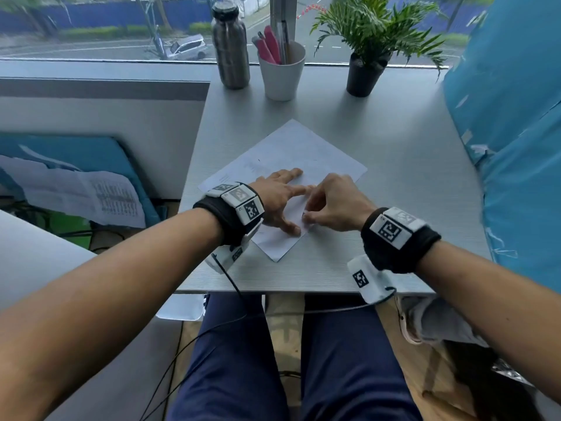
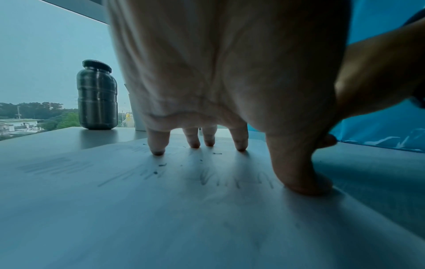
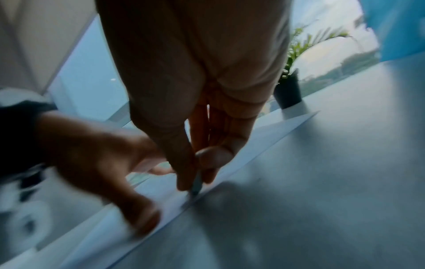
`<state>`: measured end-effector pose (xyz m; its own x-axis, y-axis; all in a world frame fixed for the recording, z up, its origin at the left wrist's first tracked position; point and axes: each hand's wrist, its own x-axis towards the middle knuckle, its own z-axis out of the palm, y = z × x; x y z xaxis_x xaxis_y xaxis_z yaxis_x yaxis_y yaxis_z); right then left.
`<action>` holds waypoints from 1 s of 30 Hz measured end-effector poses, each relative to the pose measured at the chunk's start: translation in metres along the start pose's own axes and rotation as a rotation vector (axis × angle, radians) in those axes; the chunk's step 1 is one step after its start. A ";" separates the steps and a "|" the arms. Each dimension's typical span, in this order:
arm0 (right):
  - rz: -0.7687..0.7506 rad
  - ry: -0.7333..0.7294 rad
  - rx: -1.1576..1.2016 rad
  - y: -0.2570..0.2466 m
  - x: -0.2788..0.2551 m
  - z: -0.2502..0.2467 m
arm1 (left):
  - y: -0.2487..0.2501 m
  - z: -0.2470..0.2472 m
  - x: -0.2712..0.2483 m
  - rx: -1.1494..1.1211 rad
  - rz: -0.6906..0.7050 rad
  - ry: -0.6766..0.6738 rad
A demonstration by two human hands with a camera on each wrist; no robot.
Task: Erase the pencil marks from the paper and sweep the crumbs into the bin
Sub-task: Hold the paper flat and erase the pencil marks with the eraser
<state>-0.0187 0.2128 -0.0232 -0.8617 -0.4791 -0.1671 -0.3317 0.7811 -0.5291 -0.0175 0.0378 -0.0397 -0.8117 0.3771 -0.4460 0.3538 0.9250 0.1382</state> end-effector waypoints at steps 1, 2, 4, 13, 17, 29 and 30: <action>0.023 0.006 0.004 0.003 0.002 -0.002 | 0.000 0.001 0.000 0.000 0.002 -0.003; 0.066 0.041 0.019 0.009 0.005 -0.006 | 0.000 0.001 -0.001 0.002 0.001 -0.004; 0.101 0.113 0.030 0.013 0.009 -0.011 | 0.001 0.000 -0.002 0.008 0.000 -0.004; 0.097 0.094 -0.012 0.022 0.024 -0.049 | -0.008 0.004 -0.016 -0.017 0.176 -0.058; 0.059 -0.064 -0.094 0.031 0.033 -0.048 | -0.020 0.010 -0.031 -0.045 0.310 -0.076; 0.115 -0.118 -0.053 0.046 0.041 -0.041 | 0.047 0.052 -0.071 0.038 0.304 -0.054; 0.120 -0.125 -0.056 0.045 0.041 -0.041 | 0.044 0.052 -0.071 0.001 0.269 -0.061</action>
<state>-0.0846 0.2446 -0.0199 -0.8431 -0.4248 -0.3298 -0.2534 0.8547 -0.4531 0.0797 0.0497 -0.0475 -0.6591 0.6054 -0.4461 0.5531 0.7922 0.2580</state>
